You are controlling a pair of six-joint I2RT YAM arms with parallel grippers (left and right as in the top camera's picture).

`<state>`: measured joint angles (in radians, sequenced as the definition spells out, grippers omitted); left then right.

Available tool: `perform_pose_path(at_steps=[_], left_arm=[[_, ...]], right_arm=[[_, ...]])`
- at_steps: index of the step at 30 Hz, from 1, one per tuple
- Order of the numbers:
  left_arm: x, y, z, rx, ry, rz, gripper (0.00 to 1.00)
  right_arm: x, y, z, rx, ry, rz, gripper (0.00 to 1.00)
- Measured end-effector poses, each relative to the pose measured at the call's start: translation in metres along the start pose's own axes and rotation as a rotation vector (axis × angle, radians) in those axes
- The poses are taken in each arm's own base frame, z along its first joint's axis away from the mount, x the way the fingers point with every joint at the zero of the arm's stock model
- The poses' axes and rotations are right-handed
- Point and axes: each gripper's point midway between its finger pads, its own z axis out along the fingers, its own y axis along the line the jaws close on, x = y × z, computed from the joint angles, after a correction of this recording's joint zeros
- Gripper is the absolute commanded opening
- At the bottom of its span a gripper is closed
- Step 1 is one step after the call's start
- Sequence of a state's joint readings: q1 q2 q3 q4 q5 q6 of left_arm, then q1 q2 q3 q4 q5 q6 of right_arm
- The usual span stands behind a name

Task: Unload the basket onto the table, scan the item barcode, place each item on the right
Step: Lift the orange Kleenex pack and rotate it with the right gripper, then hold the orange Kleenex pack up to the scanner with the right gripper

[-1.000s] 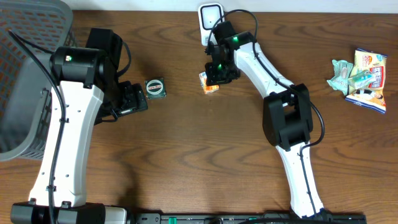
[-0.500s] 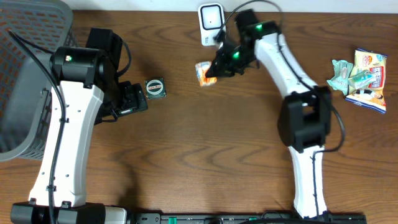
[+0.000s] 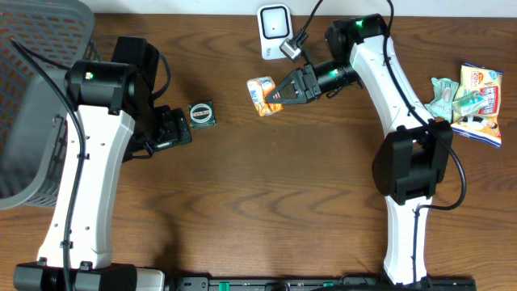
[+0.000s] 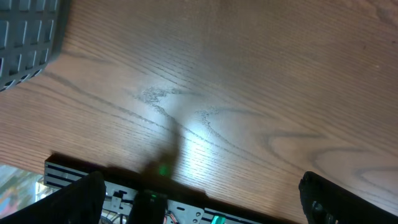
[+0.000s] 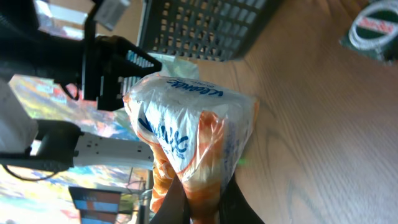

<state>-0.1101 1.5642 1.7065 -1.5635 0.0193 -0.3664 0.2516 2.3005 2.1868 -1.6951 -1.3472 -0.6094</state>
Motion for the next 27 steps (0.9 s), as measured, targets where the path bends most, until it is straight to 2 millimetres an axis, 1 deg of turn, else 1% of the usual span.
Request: perform_pose_path(at_steps=[4, 8, 12, 15, 19, 24, 25, 27], left_arm=[[0.000, 0.000, 0.000, 0.000, 0.000, 0.000, 0.97], [0.000, 0.000, 0.000, 0.000, 0.000, 0.000, 0.98], [0.000, 0.000, 0.000, 0.000, 0.000, 0.000, 0.98], [0.000, 0.000, 0.000, 0.000, 0.000, 0.000, 0.97], [0.000, 0.000, 0.000, 0.000, 0.000, 0.000, 0.98], [0.000, 0.000, 0.000, 0.000, 0.000, 0.000, 0.98], [0.000, 0.000, 0.000, 0.000, 0.000, 0.000, 0.98], [0.000, 0.000, 0.000, 0.000, 0.000, 0.000, 0.98]], right_arm=[[-0.003, 0.006, 0.000, -0.032, -0.021, -0.049, 0.01], [-0.007, 0.011, 0.001, -0.059, -0.041, -0.058, 0.01], [-0.006, 0.011, 0.000, -0.057, -0.039, -0.053, 0.01], [-0.003, 0.018, -0.001, -0.026, -0.023, -0.054, 0.01], [0.006, 0.045, -0.008, 0.044, 0.002, -0.104, 0.01], [0.022, 0.088, -0.017, 0.107, 0.007, -0.193, 0.01], [0.024, 0.093, -0.017, 0.110, 0.007, -0.204, 0.01], [0.026, 0.096, -0.017, 0.114, 0.010, -0.209, 0.01]])
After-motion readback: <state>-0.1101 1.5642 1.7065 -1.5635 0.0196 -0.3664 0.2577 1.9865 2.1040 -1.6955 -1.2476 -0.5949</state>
